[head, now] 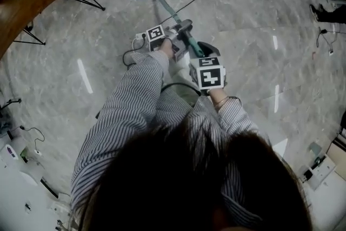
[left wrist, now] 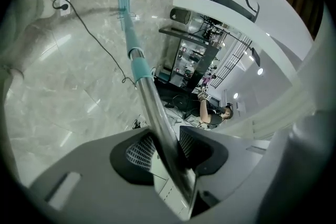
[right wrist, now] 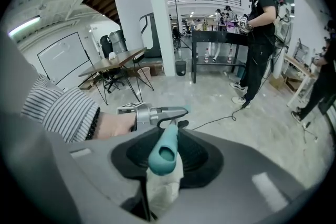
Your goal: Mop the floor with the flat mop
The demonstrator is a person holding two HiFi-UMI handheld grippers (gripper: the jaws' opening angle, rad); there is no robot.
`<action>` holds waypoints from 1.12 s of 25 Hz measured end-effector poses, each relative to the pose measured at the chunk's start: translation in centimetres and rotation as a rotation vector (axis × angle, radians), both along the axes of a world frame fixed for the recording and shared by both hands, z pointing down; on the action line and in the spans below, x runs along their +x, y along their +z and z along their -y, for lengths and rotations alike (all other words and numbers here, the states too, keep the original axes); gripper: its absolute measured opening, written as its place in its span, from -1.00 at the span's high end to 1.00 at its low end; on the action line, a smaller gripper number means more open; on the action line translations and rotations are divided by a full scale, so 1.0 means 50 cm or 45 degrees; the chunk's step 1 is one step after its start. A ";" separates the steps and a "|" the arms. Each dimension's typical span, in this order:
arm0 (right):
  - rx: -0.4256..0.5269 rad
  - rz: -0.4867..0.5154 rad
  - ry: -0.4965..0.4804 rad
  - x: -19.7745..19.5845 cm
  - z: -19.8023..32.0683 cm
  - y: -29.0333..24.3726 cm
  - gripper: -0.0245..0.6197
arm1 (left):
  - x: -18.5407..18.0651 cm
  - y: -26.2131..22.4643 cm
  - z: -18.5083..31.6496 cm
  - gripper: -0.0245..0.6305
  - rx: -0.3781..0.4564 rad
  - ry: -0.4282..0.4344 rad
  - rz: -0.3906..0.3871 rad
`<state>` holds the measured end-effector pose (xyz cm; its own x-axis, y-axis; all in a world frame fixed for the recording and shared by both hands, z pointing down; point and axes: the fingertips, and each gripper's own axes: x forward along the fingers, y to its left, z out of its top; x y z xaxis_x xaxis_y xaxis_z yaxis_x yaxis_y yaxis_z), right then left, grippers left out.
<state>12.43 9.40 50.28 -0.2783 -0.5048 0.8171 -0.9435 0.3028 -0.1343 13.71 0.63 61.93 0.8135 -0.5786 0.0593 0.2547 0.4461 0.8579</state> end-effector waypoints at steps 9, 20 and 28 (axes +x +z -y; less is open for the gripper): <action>0.029 0.040 0.005 0.025 -0.208 -0.030 0.58 | 0.019 -0.026 -0.209 0.49 -0.032 -0.107 -0.060; 0.023 0.046 0.050 0.083 -0.255 -0.039 0.58 | 0.076 -0.032 -0.262 0.51 -0.036 -0.016 -0.044; 0.032 0.038 0.061 0.090 -0.220 -0.041 0.58 | 0.085 -0.036 -0.228 0.51 -0.009 -0.009 -0.090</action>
<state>16.94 20.40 48.23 -0.2777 -0.5385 0.7955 -0.9527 0.2611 -0.1557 17.98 12.00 60.15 0.8117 -0.5840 0.0056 0.3180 0.4500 0.8345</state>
